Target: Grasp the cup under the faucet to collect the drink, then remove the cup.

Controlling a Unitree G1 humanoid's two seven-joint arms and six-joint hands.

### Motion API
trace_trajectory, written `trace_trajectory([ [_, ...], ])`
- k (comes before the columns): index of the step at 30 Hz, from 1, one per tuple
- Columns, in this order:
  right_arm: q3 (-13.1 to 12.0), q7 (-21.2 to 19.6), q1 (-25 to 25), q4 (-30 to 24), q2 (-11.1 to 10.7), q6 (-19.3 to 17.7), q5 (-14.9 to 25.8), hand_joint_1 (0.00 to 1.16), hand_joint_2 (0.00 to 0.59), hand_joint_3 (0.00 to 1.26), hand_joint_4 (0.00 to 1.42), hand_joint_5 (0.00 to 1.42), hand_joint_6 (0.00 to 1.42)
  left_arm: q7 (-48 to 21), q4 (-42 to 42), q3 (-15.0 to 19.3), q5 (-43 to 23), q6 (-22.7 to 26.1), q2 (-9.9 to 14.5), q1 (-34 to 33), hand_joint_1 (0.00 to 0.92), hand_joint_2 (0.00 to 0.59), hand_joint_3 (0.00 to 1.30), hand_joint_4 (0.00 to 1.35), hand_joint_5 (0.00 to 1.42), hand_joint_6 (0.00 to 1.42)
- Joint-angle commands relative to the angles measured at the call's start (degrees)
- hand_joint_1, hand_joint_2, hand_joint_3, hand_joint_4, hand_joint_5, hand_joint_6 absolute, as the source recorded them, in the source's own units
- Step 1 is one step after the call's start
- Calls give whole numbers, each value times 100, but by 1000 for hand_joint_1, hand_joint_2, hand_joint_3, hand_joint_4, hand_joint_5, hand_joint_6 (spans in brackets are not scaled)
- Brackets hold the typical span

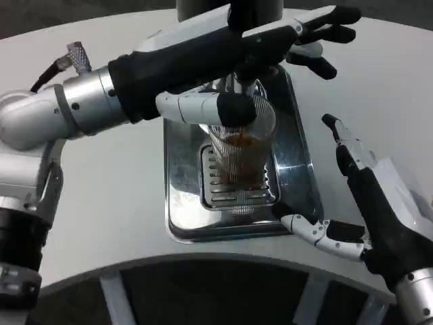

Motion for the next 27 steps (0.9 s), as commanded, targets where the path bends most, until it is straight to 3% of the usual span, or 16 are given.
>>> trace_trajectory([
  [1,36,-117,-280,224,-56,109,226,654,222,0,0,0,0,-122,36,-95,150,99,113,312,0,7,37,56,203,58],
  [13,199,-142,-1056,969,-219,276,792,649,215,0,0,0,0,-65,34,-85,161,112,123,330,0,7,45,57,204,58],
  [27,343,-333,-1743,1842,-362,202,1333,579,184,0,0,0,0,-51,89,-58,150,93,113,329,0,6,46,57,204,58],
])
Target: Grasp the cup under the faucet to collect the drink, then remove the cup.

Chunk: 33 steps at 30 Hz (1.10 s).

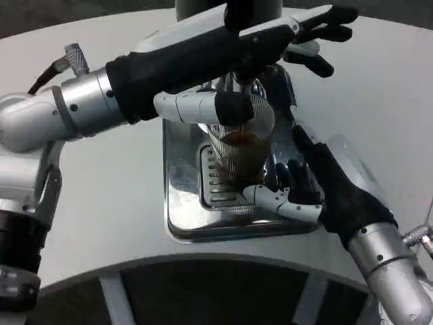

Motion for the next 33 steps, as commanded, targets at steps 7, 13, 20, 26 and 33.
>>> trace_trajectory([
  [7,72,-180,-382,391,-145,-27,318,538,175,0,0,0,0,-107,122,-72,142,104,97,279,0,6,46,57,204,58],
  [13,103,-227,-556,579,-163,-46,399,531,171,0,0,0,0,-92,129,-54,143,107,113,293,0,6,51,57,204,58],
  [20,182,-316,-766,883,-166,-116,503,529,171,0,0,0,0,-83,122,-46,137,114,133,307,0,5,55,57,204,58],
  [26,239,-392,-913,1128,-167,-161,579,529,171,0,0,0,0,-78,137,-51,146,101,124,301,0,4,56,57,204,58],
  [33,253,-505,-1022,1331,-158,-210,666,529,171,0,0,0,0,-90,163,-89,182,27,96,266,0,4,56,57,204,58],
])
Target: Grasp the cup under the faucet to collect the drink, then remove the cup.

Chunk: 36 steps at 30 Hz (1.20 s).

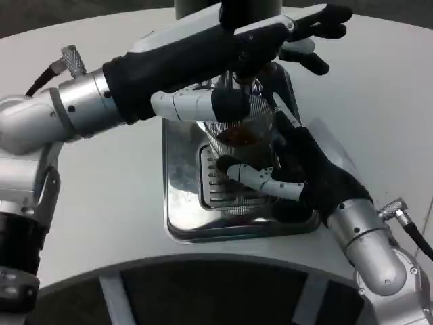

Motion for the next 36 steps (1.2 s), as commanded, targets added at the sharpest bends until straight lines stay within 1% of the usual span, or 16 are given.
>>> trace_trajectory([
  [1,27,-94,-109,160,16,-99,103,529,171,0,0,0,0,-151,121,-127,193,19,91,233,0,4,56,57,204,58],
  [12,68,-198,-269,386,9,-131,213,529,171,0,0,0,0,-117,100,-146,244,-62,111,238,0,4,64,57,204,58],
  [24,96,-92,-430,546,-42,4,277,496,155,0,0,0,0,-96,119,-149,259,-84,107,231,0,4,64,57,204,56],
  [36,115,-199,-523,757,29,-43,274,484,144,0,0,0,0,-74,139,-143,265,-91,114,220,0,3,64,64,200,45],
])
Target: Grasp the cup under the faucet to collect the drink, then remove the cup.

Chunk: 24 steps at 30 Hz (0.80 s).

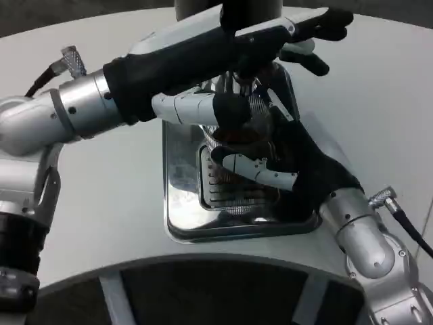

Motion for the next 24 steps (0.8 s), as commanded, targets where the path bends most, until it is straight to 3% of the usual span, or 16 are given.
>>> trace_trajectory([
  [1,53,-67,-44,133,72,-35,53,483,144,0,0,0,0,-113,106,-123,217,53,118,219,0,3,64,64,200,45],
  [21,83,-207,-55,235,117,-86,20,514,160,0,0,0,0,-89,102,-112,200,60,124,197,0,3,69,67,204,44],
  [24,96,-220,-56,206,134,-44,0,536,164,0,0,0,0,-87,56,-73,79,271,96,207,0,3,72,67,205,48],
])
